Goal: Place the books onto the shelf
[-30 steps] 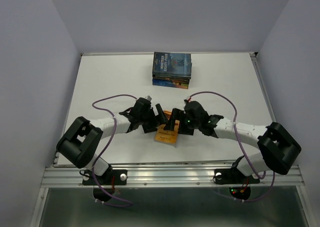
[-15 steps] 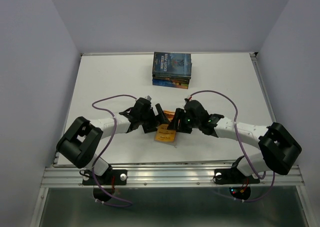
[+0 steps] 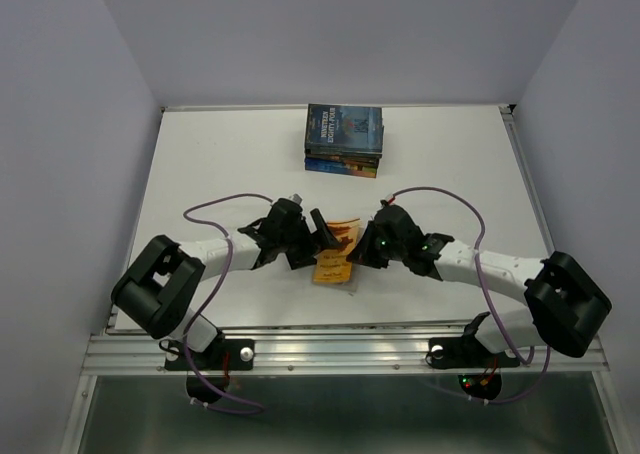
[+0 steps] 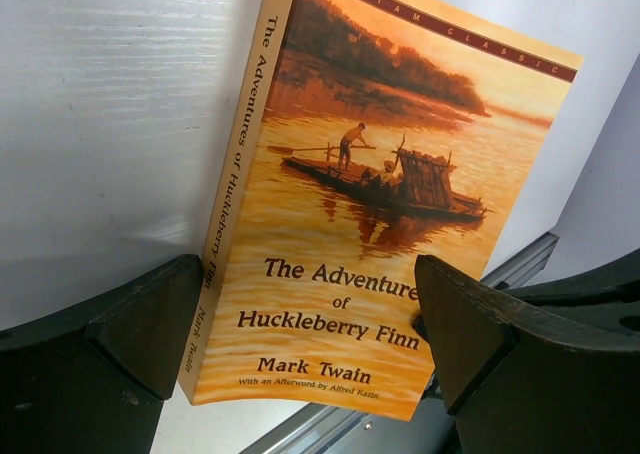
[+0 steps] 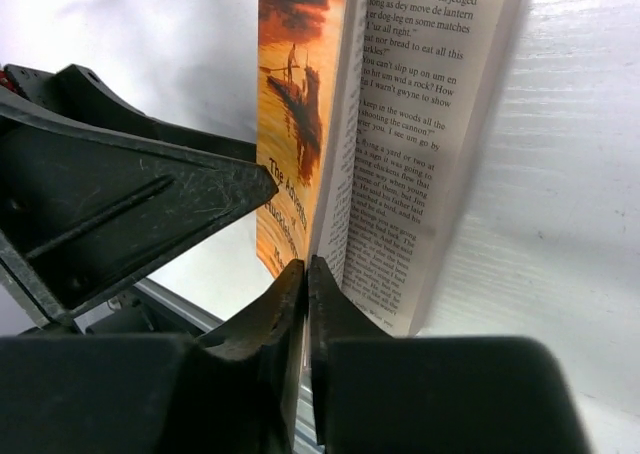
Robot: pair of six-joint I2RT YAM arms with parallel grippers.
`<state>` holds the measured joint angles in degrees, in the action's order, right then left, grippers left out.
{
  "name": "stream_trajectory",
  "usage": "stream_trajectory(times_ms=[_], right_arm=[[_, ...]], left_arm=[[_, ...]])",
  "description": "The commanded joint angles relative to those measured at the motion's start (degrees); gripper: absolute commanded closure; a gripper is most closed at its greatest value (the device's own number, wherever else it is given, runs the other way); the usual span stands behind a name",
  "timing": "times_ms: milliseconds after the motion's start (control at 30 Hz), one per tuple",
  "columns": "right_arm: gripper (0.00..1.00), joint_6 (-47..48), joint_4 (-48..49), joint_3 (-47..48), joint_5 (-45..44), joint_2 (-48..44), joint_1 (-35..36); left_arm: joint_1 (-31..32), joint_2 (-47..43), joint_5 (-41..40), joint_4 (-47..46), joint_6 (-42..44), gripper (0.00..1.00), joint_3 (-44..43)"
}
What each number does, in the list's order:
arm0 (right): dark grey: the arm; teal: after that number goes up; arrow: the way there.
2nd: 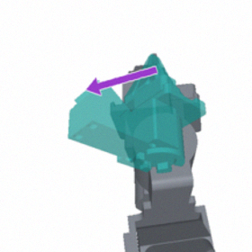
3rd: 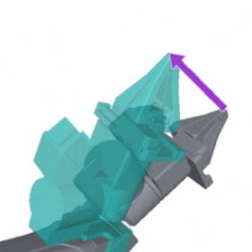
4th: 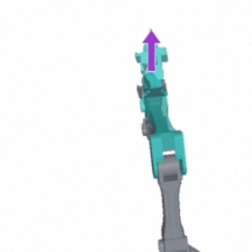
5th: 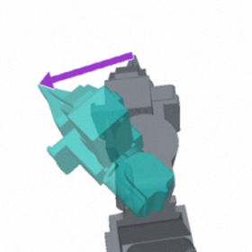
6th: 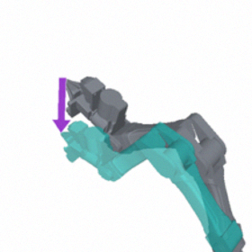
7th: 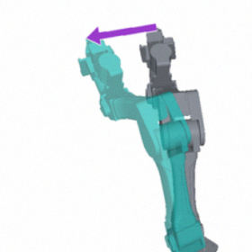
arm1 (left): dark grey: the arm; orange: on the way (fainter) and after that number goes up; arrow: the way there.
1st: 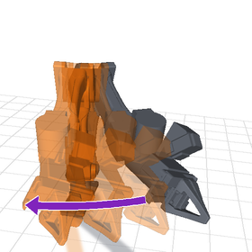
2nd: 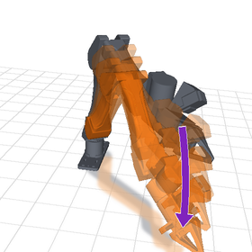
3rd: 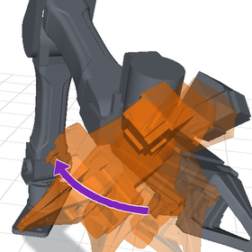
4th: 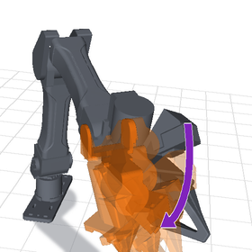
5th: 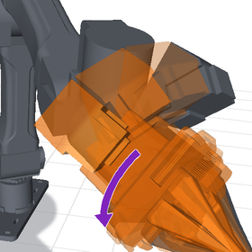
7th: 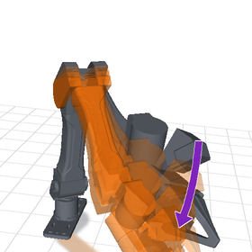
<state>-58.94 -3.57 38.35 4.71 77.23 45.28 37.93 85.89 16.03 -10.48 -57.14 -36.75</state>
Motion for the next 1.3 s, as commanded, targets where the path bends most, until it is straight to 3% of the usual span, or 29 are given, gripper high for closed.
stream_trajectory(times_ms=[0,633,833,1033,1133,1267], right_arm=[[0.99,-1.8,2.6,-0.6,-0.8,-0.8,-0.1],[0.99,5.6,-3.4,9.5,-1.6,-8.5,-0.6],[0.99,7.2,-4.1,11.5,-1.1,-9.4,-0.6],[0.99,8.2,-4.5,11.7,-0.6,-10.9,-1.7],[0.99,9.3,-4.5,11.9,0.5,-11.5,-2.2],[0.99,10.7,-4.2,12.5,2.8,-13.0,-3.3]], left_arm=[[0.9,-3.6,0.8,-1.4,-1.4,0.01,1.2],[0.8,-13.4,-1.9,-3.3,0.5,0.01,5.1],[0.3,-10.2,5.6,-15.2,-3.7,0.01,10.2],[0.1,-11.8,6.7,-18.7,-5.0,0.01,11.0],[0.1,-13.0,9.9,-26.4,-7.1,0.01,13.5],[0.1,-14.4,13.9,-47.8,-11.7,0.01,20.8]])
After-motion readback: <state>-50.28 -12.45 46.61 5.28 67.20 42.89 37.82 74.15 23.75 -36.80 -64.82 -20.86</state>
